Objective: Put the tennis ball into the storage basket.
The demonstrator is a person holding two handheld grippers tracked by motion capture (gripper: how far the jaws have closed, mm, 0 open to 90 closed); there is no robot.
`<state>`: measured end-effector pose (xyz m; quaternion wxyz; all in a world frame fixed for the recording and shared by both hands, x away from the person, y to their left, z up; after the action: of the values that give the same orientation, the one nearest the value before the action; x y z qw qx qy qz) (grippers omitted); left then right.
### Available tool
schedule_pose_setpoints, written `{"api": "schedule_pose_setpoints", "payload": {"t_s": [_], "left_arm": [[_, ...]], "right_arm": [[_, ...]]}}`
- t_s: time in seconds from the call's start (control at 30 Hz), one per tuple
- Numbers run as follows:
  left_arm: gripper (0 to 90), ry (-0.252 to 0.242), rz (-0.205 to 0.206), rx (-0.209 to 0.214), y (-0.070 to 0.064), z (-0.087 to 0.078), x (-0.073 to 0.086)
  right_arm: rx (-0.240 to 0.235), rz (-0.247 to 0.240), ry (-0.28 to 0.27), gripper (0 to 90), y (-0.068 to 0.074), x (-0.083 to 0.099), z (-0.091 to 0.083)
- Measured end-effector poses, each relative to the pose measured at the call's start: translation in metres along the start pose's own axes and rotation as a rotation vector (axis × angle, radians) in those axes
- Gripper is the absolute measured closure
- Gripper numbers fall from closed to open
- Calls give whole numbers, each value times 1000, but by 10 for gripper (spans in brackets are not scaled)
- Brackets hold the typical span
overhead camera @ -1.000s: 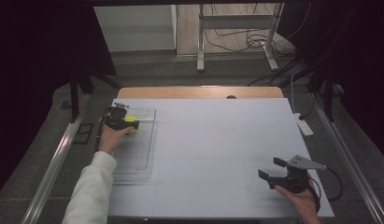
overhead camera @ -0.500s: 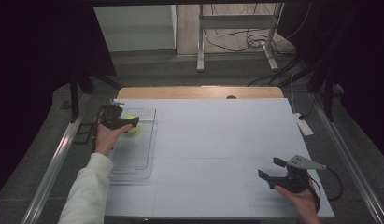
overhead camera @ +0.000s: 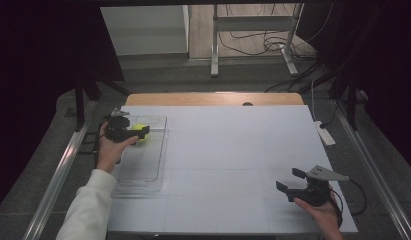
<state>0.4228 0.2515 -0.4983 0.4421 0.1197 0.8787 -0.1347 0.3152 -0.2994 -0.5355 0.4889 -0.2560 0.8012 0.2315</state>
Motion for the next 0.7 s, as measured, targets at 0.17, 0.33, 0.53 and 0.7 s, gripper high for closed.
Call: {"api": "schedule_pose_setpoints", "payload": {"t_s": [0.17,0.33,0.53,0.7], "left_arm": [[136,-24,11,42,-8,-9,0],[136,-44,35,71,-16,-16,2],[136,-58,26,106,-20,-23,9],[137,-73,41,122,-27,-31,11]], "right_arm": [[-1,3,-1,128,0,0,0],[-2,3,0,128,0,0,0],[-6,2,4,128,-1,0,3],[-10,4,2,128,-1,0,3]]}}
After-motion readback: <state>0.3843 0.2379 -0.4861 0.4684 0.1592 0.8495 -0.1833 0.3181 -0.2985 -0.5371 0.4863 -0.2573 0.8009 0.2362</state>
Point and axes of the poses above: each handheld gripper's, and its own axes: z roughly forward along the jaws, x roughly out of its underside, y roughly to its left, the point moved 5 cm from there along z, roughly forward along the jaws, and after that the axes turned 5 degrees about -y, right-handed, at the moved point
